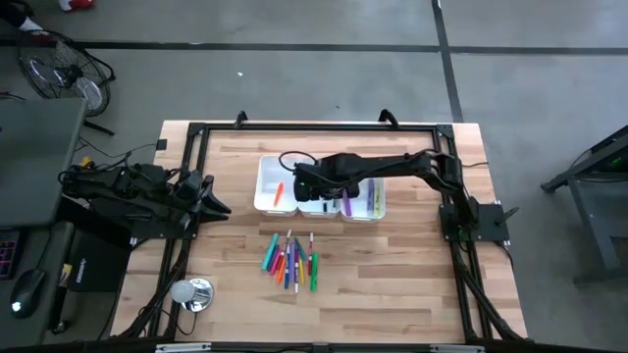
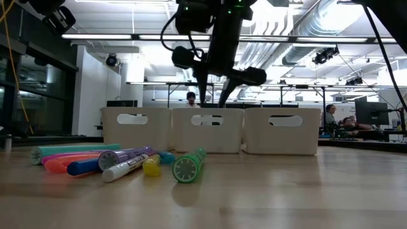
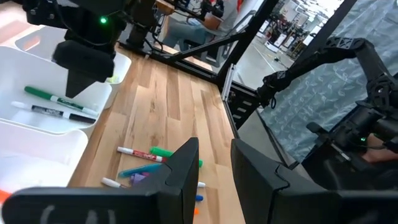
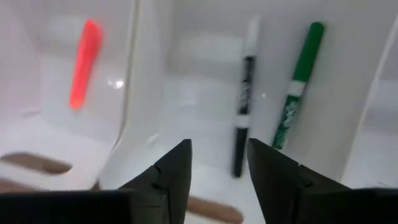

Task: Pick & Place Markers
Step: Put the green highlighter into the right white bin

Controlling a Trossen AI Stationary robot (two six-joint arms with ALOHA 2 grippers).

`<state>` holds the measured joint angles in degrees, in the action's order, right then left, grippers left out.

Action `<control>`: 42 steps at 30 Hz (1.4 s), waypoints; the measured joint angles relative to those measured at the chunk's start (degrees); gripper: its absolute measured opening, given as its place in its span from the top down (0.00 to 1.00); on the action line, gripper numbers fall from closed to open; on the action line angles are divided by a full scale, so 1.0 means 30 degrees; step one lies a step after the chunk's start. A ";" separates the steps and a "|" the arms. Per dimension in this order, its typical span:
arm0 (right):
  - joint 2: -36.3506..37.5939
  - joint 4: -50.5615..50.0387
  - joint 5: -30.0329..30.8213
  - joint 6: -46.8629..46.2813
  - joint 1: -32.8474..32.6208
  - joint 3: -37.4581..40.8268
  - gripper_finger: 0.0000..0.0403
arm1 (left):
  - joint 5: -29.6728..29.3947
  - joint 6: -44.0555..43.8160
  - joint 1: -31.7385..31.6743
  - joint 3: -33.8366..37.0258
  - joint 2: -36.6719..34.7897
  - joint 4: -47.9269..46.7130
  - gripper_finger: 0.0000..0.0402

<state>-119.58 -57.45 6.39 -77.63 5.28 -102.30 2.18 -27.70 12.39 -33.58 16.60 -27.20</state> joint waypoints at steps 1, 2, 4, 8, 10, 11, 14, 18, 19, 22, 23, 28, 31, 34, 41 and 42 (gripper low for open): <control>0.0041 0.0014 -0.0020 -0.0013 -0.0087 0.0000 0.63 | 0.0007 -0.0007 0.0000 0.0000 0.0000 0.0000 0.77; 0.0070 0.0026 -0.0035 -0.0046 -0.0153 0.0000 0.62 | 0.0007 -0.0014 -0.0003 0.0000 0.0000 -0.0007 0.77; 0.0220 0.0048 -0.0282 -0.0148 -0.0299 0.0000 0.61 | 0.0000 -0.0014 -0.0002 0.0000 0.0000 -0.0041 0.77; 0.0614 0.0488 -0.0034 -0.0457 -0.0761 0.0000 0.60 | 0.0000 -0.0021 -0.0001 0.0000 0.0000 -0.0175 0.77; 0.0877 0.0662 0.0212 -0.0640 -0.1054 0.0000 0.61 | 0.0000 -0.0023 -0.0003 0.0000 0.0000 -0.0276 0.77; 0.0939 0.0777 0.0265 -0.0705 -0.1247 -0.0006 0.61 | 0.0000 -0.0029 0.0004 0.0000 0.0000 -0.0379 0.77; 0.0967 0.1747 0.0321 -0.0902 -0.1875 -0.0007 0.62 | 0.0000 -0.0029 0.0002 0.0000 0.0000 -0.0568 0.77; 0.0824 0.3164 0.0497 -0.1281 -0.3108 -0.0029 0.63 | -0.0008 -0.0036 0.0004 0.0000 0.0000 -0.0582 0.77; 0.0766 0.3236 0.0614 -0.1554 -0.3399 -0.0029 0.64 | -0.0004 -0.0036 0.0004 0.0000 0.0000 -0.0576 0.77; 0.0750 0.3116 0.1133 -0.2467 -0.4196 -0.0002 0.64 | -0.0008 -0.0036 0.0003 0.0000 0.0000 -0.0576 0.77; 0.0756 0.3215 0.1291 -0.2745 -0.4403 -0.0007 0.64 | -0.0008 -0.0036 0.0004 0.0000 0.0000 -0.0578 0.77; 0.0748 0.3519 0.1452 -0.3462 -0.5277 -0.0007 0.64 | -0.0008 -0.0036 0.0004 0.0000 0.0000 -0.0576 0.77; 0.0748 0.4179 0.1444 -0.3482 -0.5608 -0.0007 0.65 | -0.0008 -0.0032 0.0004 0.0000 0.0000 -0.0576 0.77; 0.0748 0.5179 0.1608 -0.3487 -0.5814 -0.0007 0.66 | -0.0058 -0.0029 -0.0002 0.0000 0.0000 -0.0576 0.77; 0.0748 0.4938 0.1551 -0.3977 -0.6087 -0.0007 0.66 | -0.0081 -0.0021 0.0004 0.0000 0.0000 -0.0568 0.77; 0.0748 0.4950 0.1556 -0.3970 -0.6132 -0.0007 0.66 | -0.0081 -0.0021 0.0001 0.0000 0.0000 -0.0568 0.77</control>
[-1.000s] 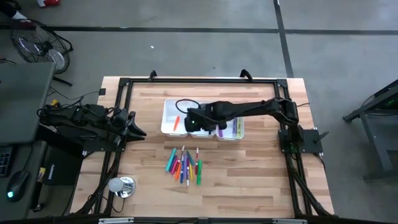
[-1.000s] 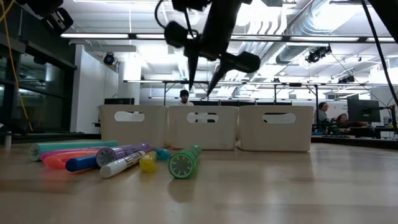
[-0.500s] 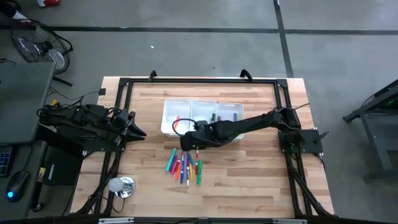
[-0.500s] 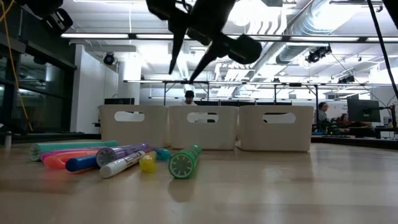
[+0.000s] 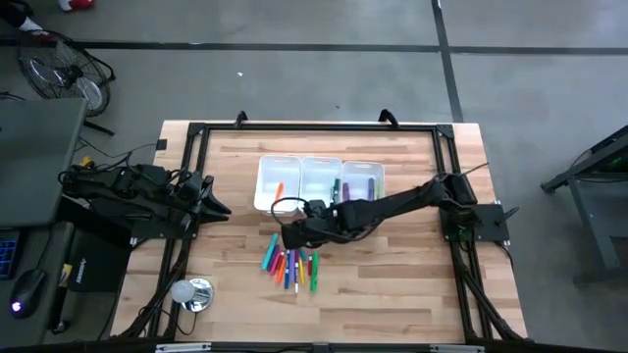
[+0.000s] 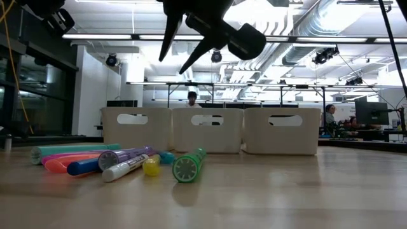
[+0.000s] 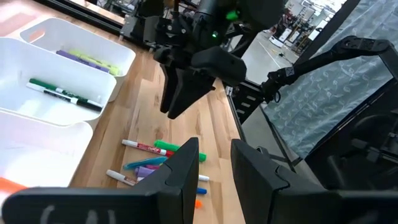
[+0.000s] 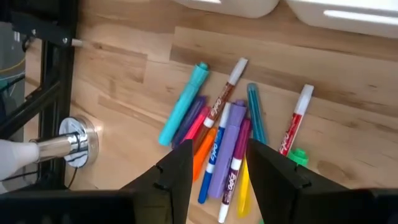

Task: Pick & Place Markers
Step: Put the green highlighter into the right white bin

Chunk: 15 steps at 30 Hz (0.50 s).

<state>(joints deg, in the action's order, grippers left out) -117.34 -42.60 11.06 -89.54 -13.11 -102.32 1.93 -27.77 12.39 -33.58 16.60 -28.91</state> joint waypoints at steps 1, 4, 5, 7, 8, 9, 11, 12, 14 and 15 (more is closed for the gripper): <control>0.0000 0.0034 0.0076 0.0019 -0.0052 0.0000 0.66 | 0.0000 0.0000 0.0003 0.0000 0.0000 0.0000 0.77; 0.0000 -0.0008 0.0145 -0.0009 -0.0257 0.0000 0.66 | 0.0000 0.0000 0.0003 0.0000 0.0000 0.0000 0.77; -0.0001 -0.0078 0.0052 -0.0074 -0.0356 0.0000 0.66 | 0.0000 0.0000 -0.0002 0.0000 -0.0005 0.0000 0.77; -0.0151 -0.0113 -0.0132 -0.0173 -0.0612 0.0000 0.66 | 0.0000 0.0000 0.0003 0.0000 -0.0001 0.0000 0.77; -0.0224 -0.0147 -0.0232 -0.0238 -0.0764 0.0000 0.66 | 0.0000 -0.0006 0.0003 0.0000 0.0000 0.0006 0.77; -0.0323 -0.0267 -0.0345 -0.0420 -0.0910 0.0007 0.66 | 0.0000 0.0000 0.0003 0.0000 0.0000 0.0000 0.77; -0.0552 -0.0320 -0.0505 -0.0737 -0.1176 0.0007 0.66 | 0.0000 0.0000 0.0003 0.0000 0.0000 0.0007 0.77; -0.0664 -0.0392 -0.0740 -0.0873 -0.1301 0.0007 0.66 | 0.0000 0.0000 -0.0003 0.0000 -0.0001 0.0007 0.77; -0.0917 -0.0519 -0.1176 -0.1058 -0.1523 0.0007 0.66 | -0.0007 -0.0005 0.0001 0.0000 -0.0002 0.0007 0.77; -0.1053 -0.0513 -0.1329 -0.1088 -0.1639 0.0007 0.66 | 0.0000 -0.0007 0.0000 0.0000 0.0000 0.0007 0.77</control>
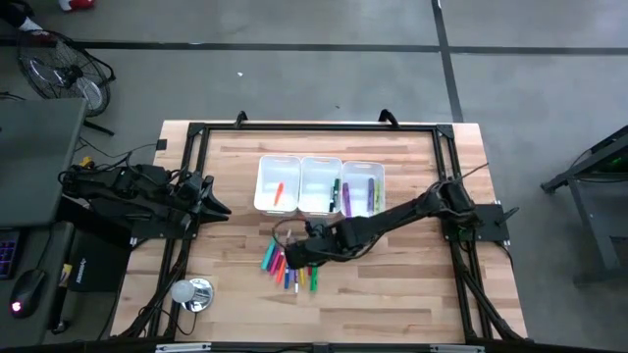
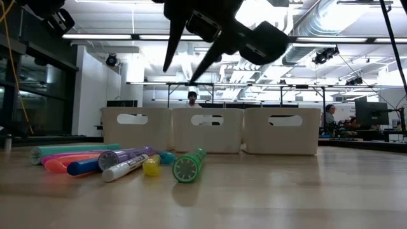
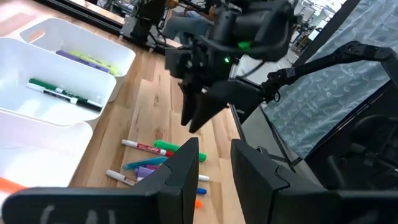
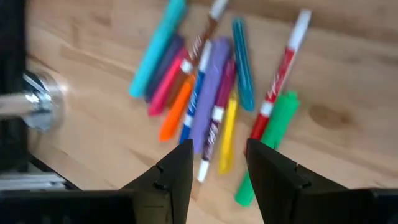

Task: Pick & Place Markers
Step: Put the green highlighter into the right white bin

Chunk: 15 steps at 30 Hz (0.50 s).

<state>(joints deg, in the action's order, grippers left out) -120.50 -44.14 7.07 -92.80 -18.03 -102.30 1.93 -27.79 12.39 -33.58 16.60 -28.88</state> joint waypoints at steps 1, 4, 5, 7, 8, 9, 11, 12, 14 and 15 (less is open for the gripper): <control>-0.0086 0.0008 -0.0036 -0.0056 -0.0124 0.0000 0.66 | -0.0007 0.0000 0.0000 0.0000 0.0000 0.0000 0.77; -0.0111 -0.0179 0.0210 -0.0488 -0.0402 0.0023 0.66 | -0.0007 -0.0008 0.0003 0.0000 -0.0001 0.0000 0.77; -0.0101 -0.0165 0.0425 -0.0517 -0.0465 0.0017 0.66 | -0.0007 -0.0021 -0.0004 0.0000 0.0000 0.0000 0.77; -0.0099 -0.0344 0.0501 -0.0581 -0.0560 0.0015 0.66 | -0.0007 -0.0072 0.0002 0.0000 0.0000 0.0000 0.77; -0.0099 -0.0352 0.0419 -0.0573 -0.0578 0.0015 0.66 | -0.0007 -0.0167 0.0001 0.0000 0.0000 0.0000 0.77; -0.0099 -0.0325 0.0308 -0.0563 -0.0603 0.0015 0.66 | -0.0007 -0.0195 -0.0002 0.0000 0.0000 0.0000 0.77; -0.0099 -0.0156 0.0226 -0.0202 -0.0708 0.0015 0.66 | -0.0002 -0.0265 -0.0002 0.0000 0.0000 0.0000 0.77; -0.0099 0.0041 0.0216 0.0023 -0.0774 0.0015 0.66 | -0.0007 -0.0279 -0.0004 0.0000 0.0000 0.0000 0.77; -0.0099 0.0532 0.0319 0.0412 -0.0894 0.0015 0.66 | 0.0000 -0.0328 -0.0004 0.0000 0.0000 0.0000 0.77; -0.0099 0.0936 0.0405 0.0623 -0.0907 0.0015 0.66 | 0.0000 -0.0328 -0.0003 0.0000 -0.0007 0.0000 0.77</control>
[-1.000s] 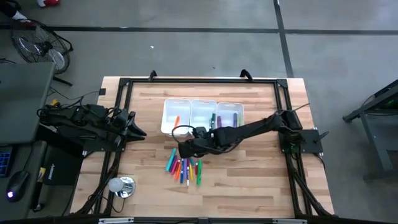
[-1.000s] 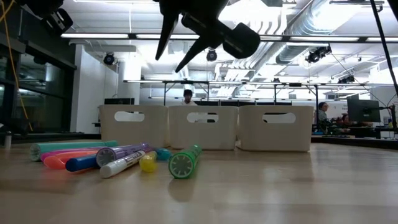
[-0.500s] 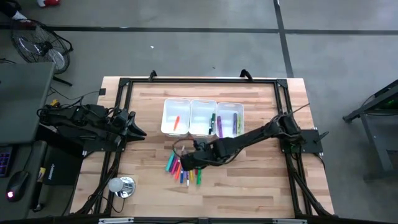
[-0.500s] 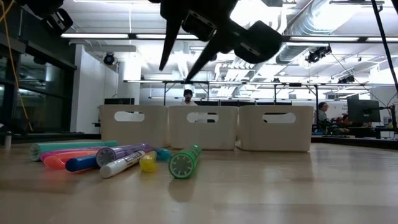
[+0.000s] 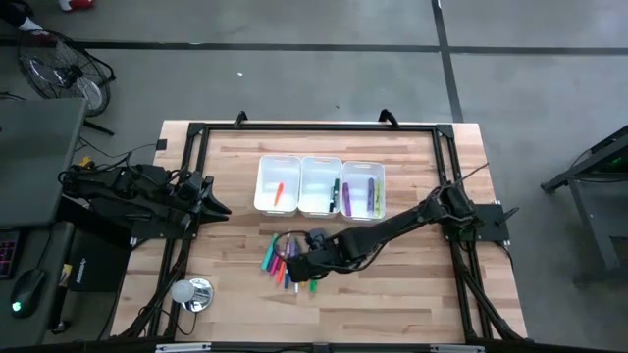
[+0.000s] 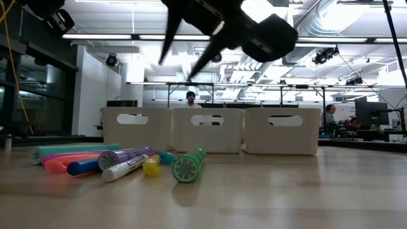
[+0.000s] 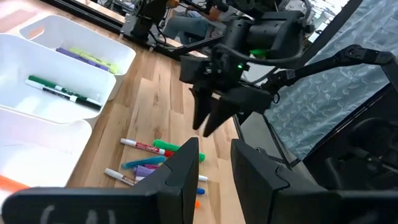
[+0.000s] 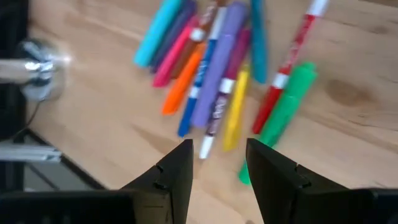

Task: Pick & Place Markers
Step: Put the green highlighter into the right white bin

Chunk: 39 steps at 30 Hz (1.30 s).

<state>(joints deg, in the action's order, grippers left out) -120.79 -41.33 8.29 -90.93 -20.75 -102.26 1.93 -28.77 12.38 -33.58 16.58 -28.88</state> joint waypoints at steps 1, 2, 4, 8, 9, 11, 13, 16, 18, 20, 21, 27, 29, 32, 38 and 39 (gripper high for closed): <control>0.0000 0.0538 0.0021 0.0267 -0.0007 0.0000 0.66 | -0.0001 0.0000 0.0000 0.0000 0.0007 0.0000 0.77; 0.0000 0.1164 0.0027 0.0555 -0.0002 0.0000 0.66 | 0.0000 0.0000 0.0001 0.0000 0.0007 0.0000 0.77; 0.0002 0.2370 0.0234 0.1155 0.0007 0.0000 0.66 | 0.0000 -0.0002 0.0001 0.0000 0.0007 0.0000 0.77; 0.0007 0.3810 0.1287 0.2018 0.0022 -0.0141 0.66 | 0.0000 -0.0008 0.0006 0.0000 0.0007 0.0000 0.77; 0.0007 0.3957 0.1370 0.2192 0.0022 -0.0299 0.66 | 0.0007 -0.0015 0.0000 0.0000 0.0007 0.0000 0.77; 0.0026 0.4359 0.1678 0.2463 0.0022 -0.0585 0.66 | 0.0117 -0.0027 0.0000 0.0000 0.0007 0.0000 0.77; 0.0036 0.4277 0.2117 0.2789 0.0015 -0.0916 0.66 | 0.0175 -0.0051 0.0007 0.0000 0.0007 0.0000 0.77; 0.0029 0.4293 0.2455 0.3628 0.0025 -0.1897 0.66 | 0.0184 -0.0051 0.0000 0.0000 0.0007 -0.0007 0.77; 0.0065 0.4320 0.2880 0.4133 0.0022 -0.2511 0.66 | 0.0189 -0.0051 0.0000 0.0000 0.0007 -0.0007 0.77; 0.0066 0.3904 0.3289 0.4638 0.0022 -0.3072 0.66 | 0.0197 -0.0051 0.0003 0.0000 0.0007 -0.0007 0.77; 0.0051 0.3705 0.3413 0.4851 0.0026 -0.3307 0.66 | 0.0202 -0.0051 0.0006 0.0000 0.0007 -0.0006 0.77; 0.0036 0.3187 0.2815 0.4662 0.0080 -0.3694 0.66 | 0.0226 -0.0051 0.0000 0.0000 0.0007 -0.0007 0.77; 0.0001 0.3271 0.2604 0.4530 0.0073 -0.3694 0.66 | 0.0229 -0.0073 0.0003 0.0000 0.0007 -0.0007 0.77; -0.0127 0.3307 0.2438 0.4622 0.0058 -0.3701 0.66 | 0.0233 -0.0080 0.0007 0.0000 0.0007 -0.0007 0.77; -0.1069 0.3714 0.0471 0.4765 0.0072 -0.3694 0.66 | 0.0463 -0.0495 0.0000 0.0000 0.0014 -0.0007 0.77; -0.1273 0.3500 0.0128 0.4641 0.0058 -0.3694 0.66 | 0.0520 -0.0503 0.0001 0.0006 0.0020 -0.0007 0.77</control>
<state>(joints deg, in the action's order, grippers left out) -124.61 -30.83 8.67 -77.01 -20.58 -113.34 3.49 -30.28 12.38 -33.56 16.64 -28.91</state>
